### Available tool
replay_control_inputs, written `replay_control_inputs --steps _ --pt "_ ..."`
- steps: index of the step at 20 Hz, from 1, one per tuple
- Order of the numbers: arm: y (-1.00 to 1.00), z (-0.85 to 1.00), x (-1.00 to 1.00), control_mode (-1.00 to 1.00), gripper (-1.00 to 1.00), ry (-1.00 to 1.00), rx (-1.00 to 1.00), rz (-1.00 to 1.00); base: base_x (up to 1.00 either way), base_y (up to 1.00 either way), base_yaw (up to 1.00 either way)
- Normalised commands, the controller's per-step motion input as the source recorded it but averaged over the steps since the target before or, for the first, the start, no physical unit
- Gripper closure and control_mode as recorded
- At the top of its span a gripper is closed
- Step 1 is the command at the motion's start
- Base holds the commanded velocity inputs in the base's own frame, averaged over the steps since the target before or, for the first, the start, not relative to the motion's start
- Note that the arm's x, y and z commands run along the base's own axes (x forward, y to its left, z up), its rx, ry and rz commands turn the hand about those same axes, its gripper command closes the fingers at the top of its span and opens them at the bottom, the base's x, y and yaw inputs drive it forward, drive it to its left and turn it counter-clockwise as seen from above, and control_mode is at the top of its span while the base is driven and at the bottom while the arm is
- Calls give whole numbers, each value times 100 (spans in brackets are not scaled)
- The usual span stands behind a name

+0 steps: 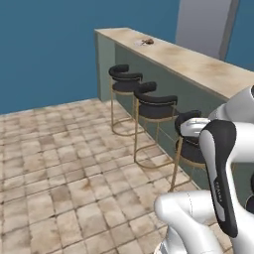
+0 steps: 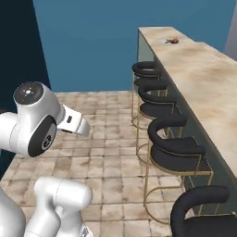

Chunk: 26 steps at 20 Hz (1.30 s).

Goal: Take the cheese, chicken drumstick, and mushroom from the fridge and place them on the plate on the dining counter to create an appetizer plate.

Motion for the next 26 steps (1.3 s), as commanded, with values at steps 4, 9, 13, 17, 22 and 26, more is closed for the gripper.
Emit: replay_control_inputs --steps 4,9,13,17,22,26 --pt "0 0 0 100 100 0 0 0 100 63 -41" --pt "0 0 0 100 100 0 0 0 100 80 -35" --pt "0 0 0 100 100 0 0 0 100 86 -32" --pt "0 0 0 100 100 0 0 0 100 93 -31" --pt "0 0 0 100 100 0 0 0 100 90 -31" --pt "0 0 0 100 100 0 0 0 100 91 -31"
